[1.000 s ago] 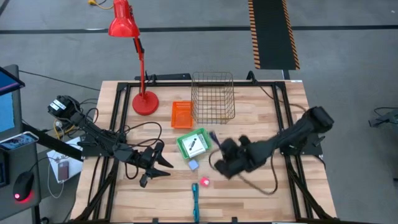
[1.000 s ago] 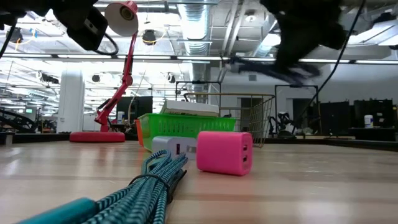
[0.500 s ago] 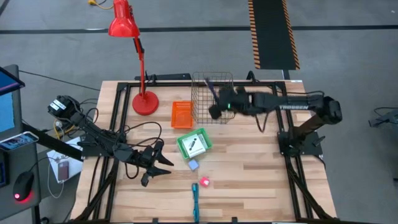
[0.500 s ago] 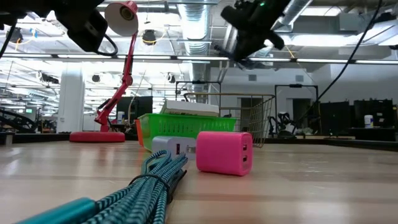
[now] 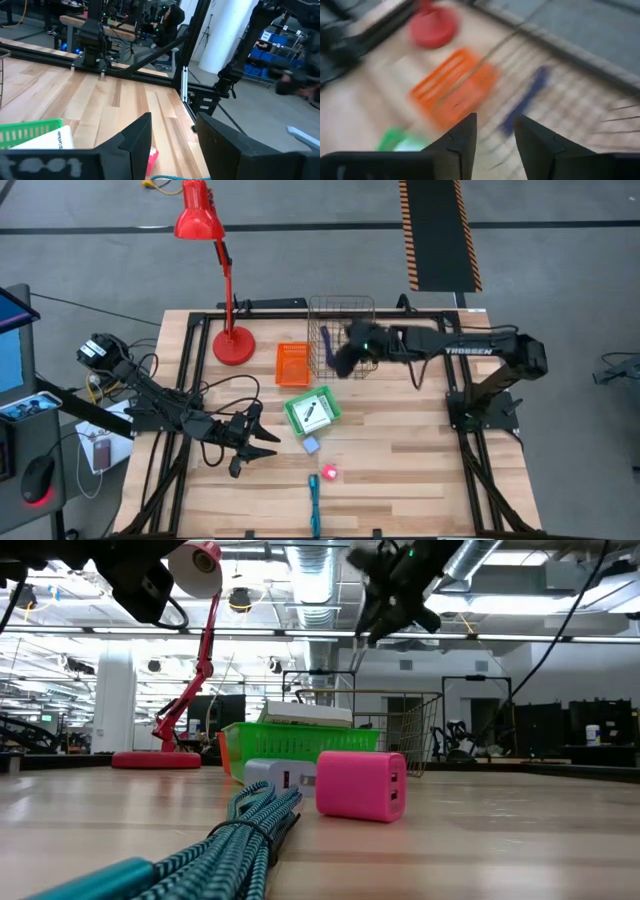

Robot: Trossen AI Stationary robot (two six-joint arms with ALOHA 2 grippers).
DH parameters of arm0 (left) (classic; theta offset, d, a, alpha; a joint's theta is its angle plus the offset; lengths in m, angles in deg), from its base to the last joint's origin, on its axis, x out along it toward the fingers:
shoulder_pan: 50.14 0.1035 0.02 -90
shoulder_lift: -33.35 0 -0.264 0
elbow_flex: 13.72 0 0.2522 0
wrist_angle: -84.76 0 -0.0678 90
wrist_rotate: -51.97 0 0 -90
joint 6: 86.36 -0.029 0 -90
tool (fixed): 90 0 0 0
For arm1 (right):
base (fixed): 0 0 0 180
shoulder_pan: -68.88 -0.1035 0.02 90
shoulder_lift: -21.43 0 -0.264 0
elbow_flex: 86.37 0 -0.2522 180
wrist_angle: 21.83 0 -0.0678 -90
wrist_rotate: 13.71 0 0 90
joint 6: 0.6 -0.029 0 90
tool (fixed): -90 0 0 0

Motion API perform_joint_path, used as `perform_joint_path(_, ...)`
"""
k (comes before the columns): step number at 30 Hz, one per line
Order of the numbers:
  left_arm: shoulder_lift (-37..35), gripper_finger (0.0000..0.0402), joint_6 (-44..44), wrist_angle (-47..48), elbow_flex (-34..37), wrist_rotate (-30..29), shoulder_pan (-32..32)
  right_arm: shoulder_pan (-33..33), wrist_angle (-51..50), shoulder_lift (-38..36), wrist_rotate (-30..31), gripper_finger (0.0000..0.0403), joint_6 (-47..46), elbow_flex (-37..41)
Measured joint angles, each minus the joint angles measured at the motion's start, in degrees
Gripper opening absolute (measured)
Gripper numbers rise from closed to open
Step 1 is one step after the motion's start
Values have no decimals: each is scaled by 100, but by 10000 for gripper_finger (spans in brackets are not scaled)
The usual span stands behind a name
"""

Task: Pick and place items into bin
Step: Put the blue green charger cord into the wire basket

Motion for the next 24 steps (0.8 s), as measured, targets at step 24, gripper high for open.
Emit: perform_joint_path(24,0,144,-311,-149,-109,223,103,-4616,-968,306,1969,70,-1203,-2)
